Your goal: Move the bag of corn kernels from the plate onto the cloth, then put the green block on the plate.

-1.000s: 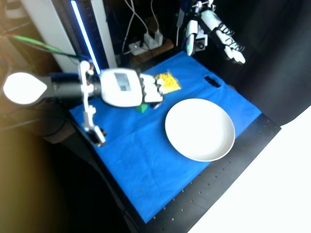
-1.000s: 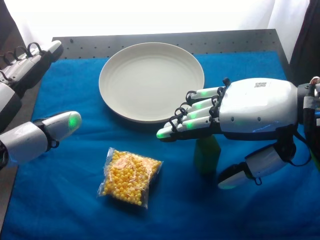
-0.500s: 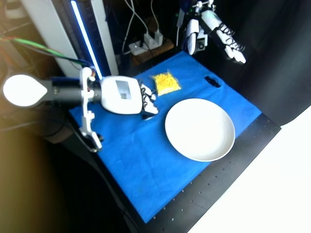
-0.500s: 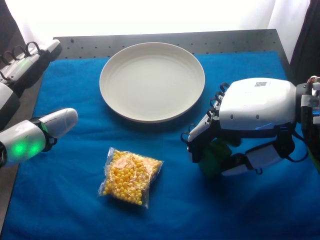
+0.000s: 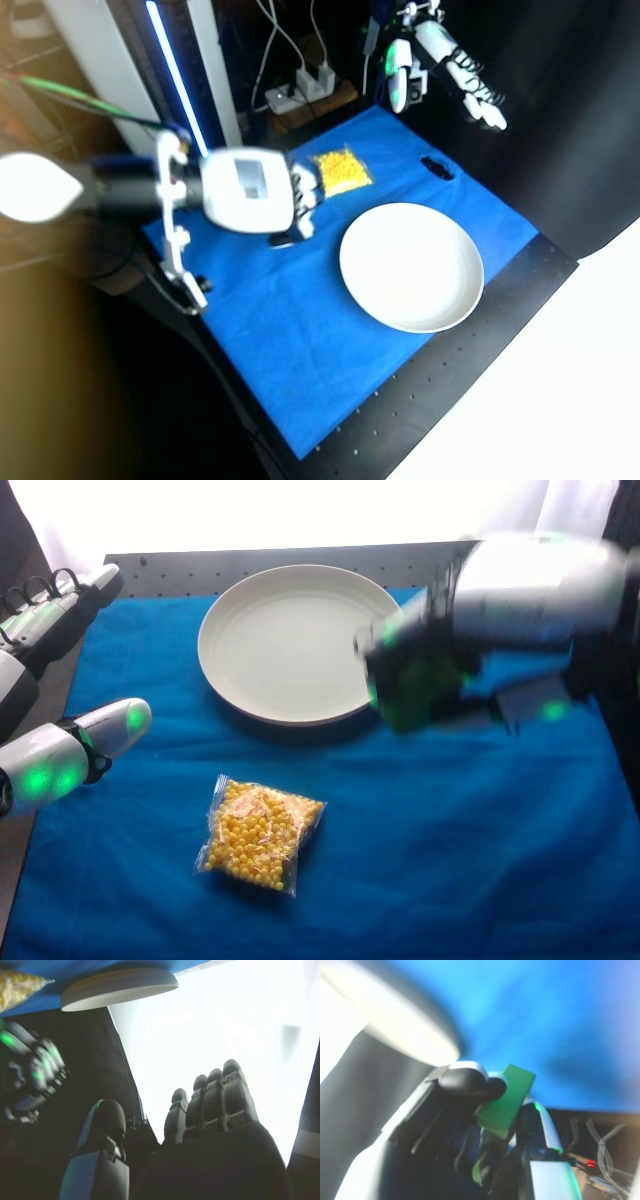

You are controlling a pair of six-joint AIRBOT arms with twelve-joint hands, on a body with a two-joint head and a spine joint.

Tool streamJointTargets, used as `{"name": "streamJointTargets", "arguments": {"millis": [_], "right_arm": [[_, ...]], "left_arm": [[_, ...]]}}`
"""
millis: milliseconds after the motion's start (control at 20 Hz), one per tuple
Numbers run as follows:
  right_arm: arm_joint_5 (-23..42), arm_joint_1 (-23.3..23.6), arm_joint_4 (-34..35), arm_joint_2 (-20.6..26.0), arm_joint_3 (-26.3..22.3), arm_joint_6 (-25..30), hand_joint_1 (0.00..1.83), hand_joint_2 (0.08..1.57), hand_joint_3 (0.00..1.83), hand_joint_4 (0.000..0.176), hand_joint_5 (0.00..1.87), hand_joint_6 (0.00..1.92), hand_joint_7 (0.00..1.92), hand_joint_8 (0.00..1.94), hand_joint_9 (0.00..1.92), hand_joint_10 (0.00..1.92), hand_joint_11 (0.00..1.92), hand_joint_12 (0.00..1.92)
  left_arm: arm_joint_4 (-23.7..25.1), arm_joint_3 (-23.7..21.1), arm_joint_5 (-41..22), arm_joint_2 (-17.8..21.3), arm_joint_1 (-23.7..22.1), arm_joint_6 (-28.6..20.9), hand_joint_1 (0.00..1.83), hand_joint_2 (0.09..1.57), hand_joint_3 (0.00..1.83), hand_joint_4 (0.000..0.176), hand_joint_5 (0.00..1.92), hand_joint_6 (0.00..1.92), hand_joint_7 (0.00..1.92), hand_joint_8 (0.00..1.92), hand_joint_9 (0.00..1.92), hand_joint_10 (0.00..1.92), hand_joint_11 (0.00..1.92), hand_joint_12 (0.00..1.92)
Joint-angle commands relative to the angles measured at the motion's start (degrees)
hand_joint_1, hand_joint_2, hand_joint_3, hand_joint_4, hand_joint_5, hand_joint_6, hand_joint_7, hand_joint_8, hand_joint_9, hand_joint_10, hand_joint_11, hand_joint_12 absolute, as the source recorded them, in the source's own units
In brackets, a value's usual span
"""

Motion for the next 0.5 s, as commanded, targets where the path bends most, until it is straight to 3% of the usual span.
{"name": "streamJointTargets", "arguments": {"millis": [0,50,100,200,300,350,400,450], "right_arm": [[3.8,1.3,2.6,-0.1,0.5,0.0,1.21,1.24,0.0,0.0,0.62,1.33,0.89,1.36,1.02,1.22,0.81,1.67],[3.8,2.4,2.6,-0.2,1.3,0.0,1.21,1.24,0.0,0.0,0.62,1.33,0.89,1.36,1.02,1.22,0.81,1.67],[3.4,4.1,2.6,-0.2,2.4,0.0,1.2,1.26,0.0,0.0,0.6,1.38,0.85,1.42,0.95,1.27,0.8,1.68],[1.6,7.1,2.4,-2.5,5.0,0.0,1.21,1.24,0.0,0.0,0.63,1.34,0.88,1.36,0.97,1.15,0.93,1.51],[0.0,8.5,2.0,-6.1,8.0,0.0,1.2,1.24,0.0,0.0,0.63,1.37,0.87,1.33,0.99,1.08,0.95,1.47],[-1.6,8.8,1.7,-8.1,9.5,0.0,1.22,1.23,0.0,0.0,0.66,1.3,0.91,1.3,1.04,1.11,0.96,1.51],[-3.4,8.9,1.6,-10.8,11.6,0.0,1.21,1.23,0.0,0.0,0.67,1.29,0.89,1.33,1.01,1.17,0.91,1.58],[-4.2,8.9,1.6,-12.2,12.7,0.0,1.21,1.23,0.0,0.0,0.68,1.23,0.88,1.39,0.97,1.3,0.84,1.74]], "left_arm": [[1.0,0.1,-7.3,-0.1,-0.3,-0.2,0.36,1.27,0.0,0.129,0.0,0.0,0.0,0.0,0.0,0.0,0.0,0.0],[0.9,0.2,-7.3,-0.1,-0.3,-0.2,0.36,1.27,0.0,0.129,0.0,0.0,0.0,0.0,0.0,0.0,0.0,0.0],[0.9,0.2,-7.3,-0.2,-0.3,-0.2,0.35,1.28,0.0,0.115,0.0,0.0,0.0,0.0,0.0,0.0,0.0,0.0],[0.4,0.2,-7.4,-0.8,-0.3,-0.3,0.36,1.26,0.0,0.131,0.0,0.0,0.0,0.0,0.0,0.0,0.0,0.0],[0.3,0.4,-7.4,-1.0,-0.3,-0.5,0.38,1.25,0.0,0.137,0.0,0.0,0.0,0.0,0.0,0.0,0.0,0.0],[0.3,0.5,-7.4,-1.1,-0.3,-0.5,0.35,1.24,0.0,0.143,0.0,0.0,0.0,0.0,0.0,0.0,0.0,0.0],[0.3,0.6,-7.5,-1.1,-0.3,-0.5,0.34,1.24,0.0,0.13,0.0,0.0,0.0,0.0,0.0,0.0,0.0,0.0],[0.3,0.6,-7.5,-1.1,-0.3,-0.6,0.37,1.25,0.0,0.14,0.0,0.0,0.0,0.0,0.0,0.0,0.0,0.0]]}}
